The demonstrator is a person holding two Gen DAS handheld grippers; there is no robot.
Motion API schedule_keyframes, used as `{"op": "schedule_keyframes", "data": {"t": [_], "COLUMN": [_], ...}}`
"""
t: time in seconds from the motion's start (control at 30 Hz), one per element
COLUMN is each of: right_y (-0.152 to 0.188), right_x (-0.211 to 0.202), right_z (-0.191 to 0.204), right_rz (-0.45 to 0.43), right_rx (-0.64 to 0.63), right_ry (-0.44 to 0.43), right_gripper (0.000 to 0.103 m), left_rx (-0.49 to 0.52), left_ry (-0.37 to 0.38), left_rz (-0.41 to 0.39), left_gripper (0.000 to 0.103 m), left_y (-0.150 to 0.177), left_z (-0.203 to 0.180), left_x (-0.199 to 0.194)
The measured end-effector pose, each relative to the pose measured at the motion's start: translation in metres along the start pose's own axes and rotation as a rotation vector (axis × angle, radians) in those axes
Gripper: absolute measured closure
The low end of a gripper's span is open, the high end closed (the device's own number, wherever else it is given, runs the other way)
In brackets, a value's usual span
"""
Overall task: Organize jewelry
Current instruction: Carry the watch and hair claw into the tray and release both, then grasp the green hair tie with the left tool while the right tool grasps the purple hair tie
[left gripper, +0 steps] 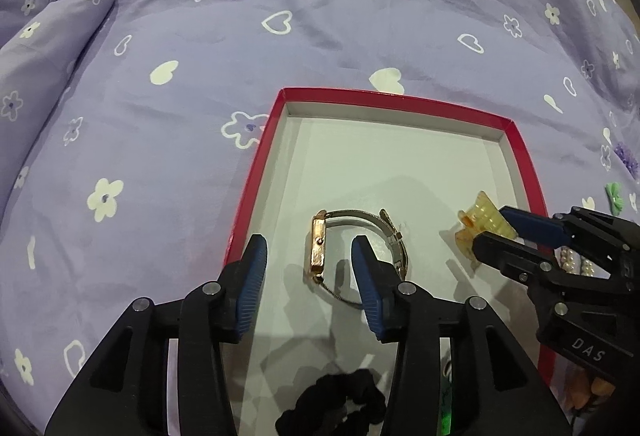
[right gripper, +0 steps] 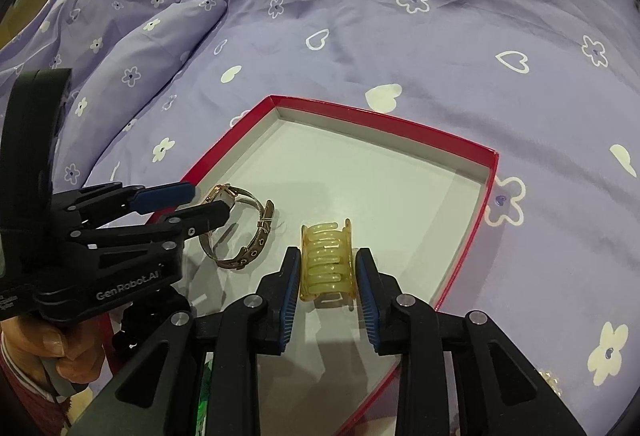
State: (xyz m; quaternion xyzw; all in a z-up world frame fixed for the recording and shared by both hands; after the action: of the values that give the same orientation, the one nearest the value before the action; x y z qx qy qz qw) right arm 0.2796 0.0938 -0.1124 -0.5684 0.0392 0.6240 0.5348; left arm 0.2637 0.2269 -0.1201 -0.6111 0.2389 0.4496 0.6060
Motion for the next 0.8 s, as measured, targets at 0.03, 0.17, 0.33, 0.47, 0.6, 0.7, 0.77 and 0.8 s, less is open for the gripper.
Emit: {"op": "schedule_keyframes", "data": {"t": [0.03,0.17,0.33,0.47,0.6,0.7,0.77,0.8], "right_y": [0.000,0.003,0.010,0.018,0.030,0.041,0.049,0.052], "right_x": [-0.002,-0.017,-0.043,-0.065,-0.086,-0.104,-0.117,-0.121], "right_z": [0.000,0.003,0.005,0.003,-0.003,-0.008,-0.013,-0.015], "right_rz": [-0.005,-0.028,-0.064,-0.101,-0.127,-0.147,-0.160,-0.166], "right_rx": [0.000,0.006,0.020,0.042,0.068,0.085,0.100,0.106], "right_ry": [0.000,-0.009,-0.021,-0.022,-0.015,-0.003,0.004,0.007], "right_gripper": [0.066,0.065,0.065,0.064,0.062,0.062,0.061,0.060], "left_rx": [-0.007,-0.040,-0.071,-0.078,-0.075,-0.072,-0.067,-0.063], "left_ry": [0.001,0.012,0.042,0.070,0.099,0.122,0.142,0.150], "left_rz": [-0.002,-0.004,-0.021,-0.035,-0.047,-0.052,-0.056,-0.057], "left_gripper": [0.059,0.059,0.059,0.059,0.058,0.057,0.057,0.057], "left_y": [0.001,0.004,0.013,0.020,0.028,0.032,0.036,0.038], "left_z": [0.002,0.008,0.008,-0.001,-0.015,-0.026,-0.036,-0.040], "left_x": [-0.003,-0.014,-0.034,-0.051,-0.068,-0.078,-0.087,-0.089]}}
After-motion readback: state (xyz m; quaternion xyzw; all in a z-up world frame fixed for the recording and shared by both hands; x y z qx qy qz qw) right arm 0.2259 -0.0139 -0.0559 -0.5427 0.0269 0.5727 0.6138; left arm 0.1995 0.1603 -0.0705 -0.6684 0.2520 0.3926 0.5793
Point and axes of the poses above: each gripper's, at about its wrist camera, not at the fingertips, and x roughly the way its jaws point, z to its left, y to its underside, the point moved 7 cm from there along x, roughly the way its jaws point, and after that the axes turned 9 degrees about -y, right-handed, at the moved point
